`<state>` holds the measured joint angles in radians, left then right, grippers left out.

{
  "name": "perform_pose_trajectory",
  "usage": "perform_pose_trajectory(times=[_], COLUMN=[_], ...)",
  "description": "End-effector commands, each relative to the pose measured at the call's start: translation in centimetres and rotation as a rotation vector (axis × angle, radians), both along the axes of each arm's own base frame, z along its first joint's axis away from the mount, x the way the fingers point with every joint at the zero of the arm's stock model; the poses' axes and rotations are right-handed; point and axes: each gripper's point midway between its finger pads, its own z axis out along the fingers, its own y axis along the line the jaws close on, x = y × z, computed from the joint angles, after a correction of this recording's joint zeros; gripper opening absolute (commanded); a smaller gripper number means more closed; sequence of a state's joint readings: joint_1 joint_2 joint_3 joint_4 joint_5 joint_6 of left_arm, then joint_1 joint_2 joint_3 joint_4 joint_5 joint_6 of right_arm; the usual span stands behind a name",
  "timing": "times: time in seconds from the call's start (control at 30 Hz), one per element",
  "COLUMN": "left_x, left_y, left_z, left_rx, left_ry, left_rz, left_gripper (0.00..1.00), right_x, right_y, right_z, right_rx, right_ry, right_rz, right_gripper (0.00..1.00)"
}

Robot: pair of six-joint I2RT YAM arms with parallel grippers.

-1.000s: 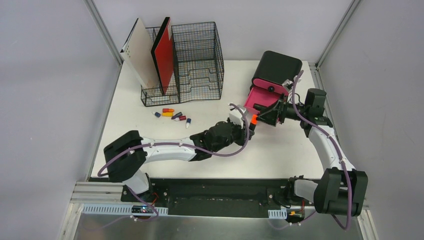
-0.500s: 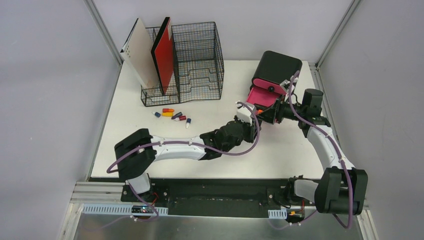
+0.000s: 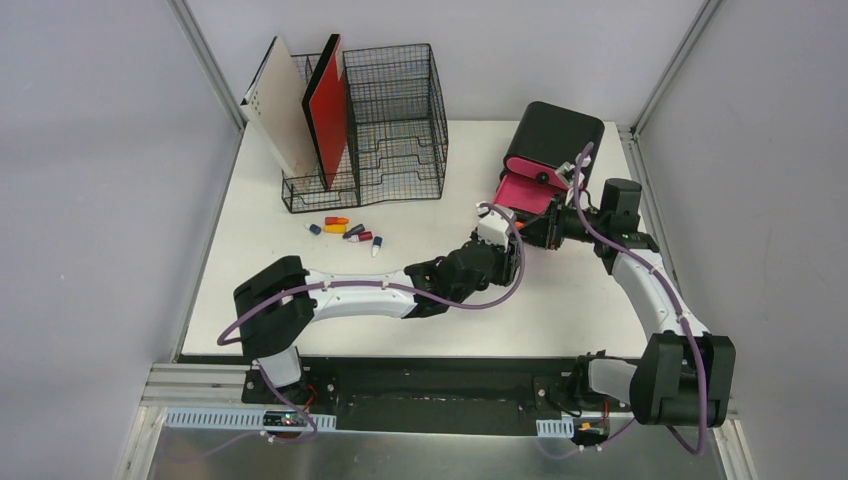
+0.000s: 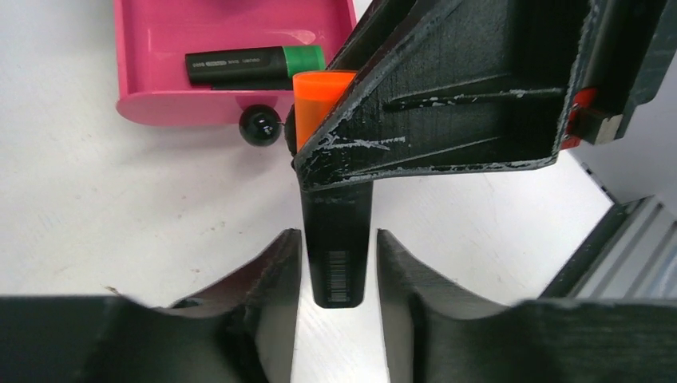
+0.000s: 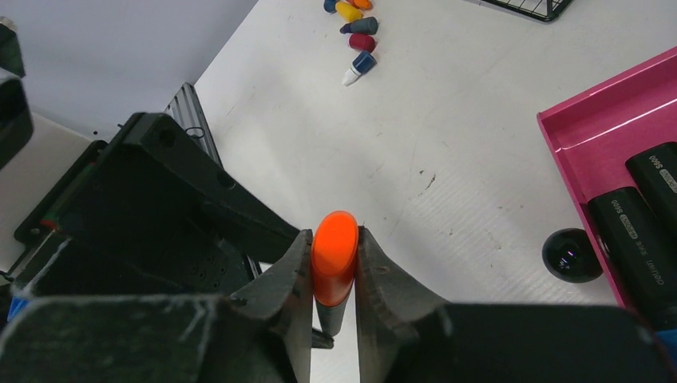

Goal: Organize the desk
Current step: Place the stationery in the drawer.

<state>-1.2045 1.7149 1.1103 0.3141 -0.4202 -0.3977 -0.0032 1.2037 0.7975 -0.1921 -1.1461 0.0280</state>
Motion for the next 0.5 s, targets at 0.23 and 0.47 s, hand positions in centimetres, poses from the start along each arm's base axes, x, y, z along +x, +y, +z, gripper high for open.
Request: perform_pose_trajectory(times=[0.23,0.47], left_x=[-2.6,-4.1], left_y=[1.1,7.7], left_z=[3.1,1.5], left_rx=[-0.053,0.001], left_ry=[-0.046,-0.077], left_rz=[-0.133,-0.1], left_gripper=[0.77,0.94], right_x=[0.1,0.5], right_y=[-0.6,-2.3], right_z=[2.2,2.3], right_rx=[-0.007,-0.088], right_ry=[-0.153,-0.218], right_rz=[0.043,-0.004], right_gripper=[0.0,0.0])
